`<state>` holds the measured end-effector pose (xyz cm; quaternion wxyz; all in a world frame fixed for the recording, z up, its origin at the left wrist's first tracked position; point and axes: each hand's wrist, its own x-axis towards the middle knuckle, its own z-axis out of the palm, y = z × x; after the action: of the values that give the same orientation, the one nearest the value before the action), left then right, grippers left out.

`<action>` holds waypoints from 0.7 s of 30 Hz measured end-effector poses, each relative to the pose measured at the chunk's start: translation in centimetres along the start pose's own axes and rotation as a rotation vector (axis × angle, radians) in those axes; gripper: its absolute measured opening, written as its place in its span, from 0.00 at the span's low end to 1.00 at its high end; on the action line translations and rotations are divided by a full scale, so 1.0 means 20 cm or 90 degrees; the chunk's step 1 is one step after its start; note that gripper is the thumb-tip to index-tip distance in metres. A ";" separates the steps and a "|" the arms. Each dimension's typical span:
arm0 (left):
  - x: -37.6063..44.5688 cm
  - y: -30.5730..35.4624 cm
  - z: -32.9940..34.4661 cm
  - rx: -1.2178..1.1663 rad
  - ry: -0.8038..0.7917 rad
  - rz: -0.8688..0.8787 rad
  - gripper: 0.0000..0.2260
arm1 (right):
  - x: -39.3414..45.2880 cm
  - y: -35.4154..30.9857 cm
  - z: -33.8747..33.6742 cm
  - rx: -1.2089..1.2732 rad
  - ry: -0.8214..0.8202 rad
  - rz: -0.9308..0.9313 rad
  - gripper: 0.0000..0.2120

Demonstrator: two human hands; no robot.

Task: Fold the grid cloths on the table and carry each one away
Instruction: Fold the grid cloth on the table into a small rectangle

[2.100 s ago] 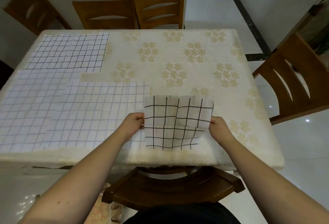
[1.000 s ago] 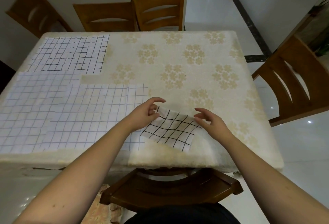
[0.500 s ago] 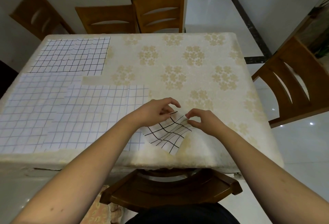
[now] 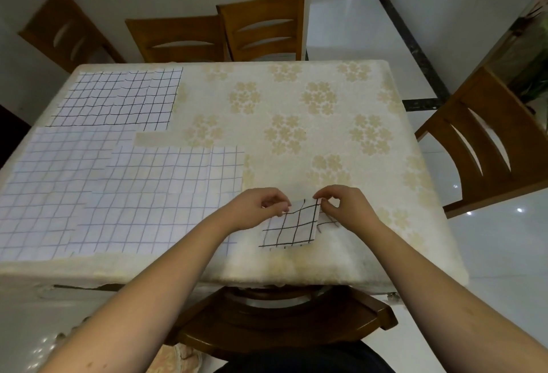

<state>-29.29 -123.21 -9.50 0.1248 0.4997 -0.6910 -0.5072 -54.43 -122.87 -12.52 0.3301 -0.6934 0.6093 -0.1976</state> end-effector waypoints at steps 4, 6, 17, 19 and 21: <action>0.03 -0.11 0.06 0.032 0.088 -0.013 0.09 | -0.02 0.00 -0.03 0.051 0.026 -0.007 0.10; 0.04 -0.14 0.08 0.048 0.099 -0.017 0.12 | -0.03 0.01 -0.04 0.035 0.027 -0.029 0.11; 0.11 -0.08 0.15 0.190 0.083 0.001 0.26 | -0.07 -0.01 -0.12 -0.010 0.092 -0.213 0.11; 0.12 -0.05 0.15 0.165 0.064 0.019 0.24 | -0.08 -0.03 -0.13 0.074 0.105 -0.220 0.11; 0.12 -0.02 0.16 0.124 0.053 0.023 0.18 | -0.07 -0.05 -0.14 0.125 0.118 -0.225 0.12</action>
<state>-32.32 -123.43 -12.08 0.1134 0.5177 -0.7402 -0.4139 -55.80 -122.01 -9.72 0.2989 -0.7329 0.4840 -0.3732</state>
